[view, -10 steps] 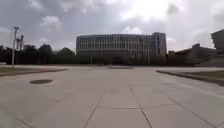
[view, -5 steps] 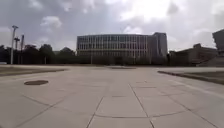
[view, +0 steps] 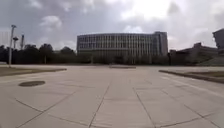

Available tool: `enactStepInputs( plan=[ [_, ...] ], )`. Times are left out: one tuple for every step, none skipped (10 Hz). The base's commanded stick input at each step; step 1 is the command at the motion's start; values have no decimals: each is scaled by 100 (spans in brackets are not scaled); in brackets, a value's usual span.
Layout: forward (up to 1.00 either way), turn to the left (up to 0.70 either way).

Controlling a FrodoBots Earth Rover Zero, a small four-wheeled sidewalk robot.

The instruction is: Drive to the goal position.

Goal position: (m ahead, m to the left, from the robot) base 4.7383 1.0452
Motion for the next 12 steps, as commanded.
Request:
enactStepInputs(
  plan=[
    [50,-2],
    [50,-2],
    [50,-2],
    [50,-2],
    [50,-2],
    [50,-2],
    [50,-2],
    [50,-2],
    [50,-2],
    [50,-2],
    [50,-2],
    [50,-2]
  ],
)
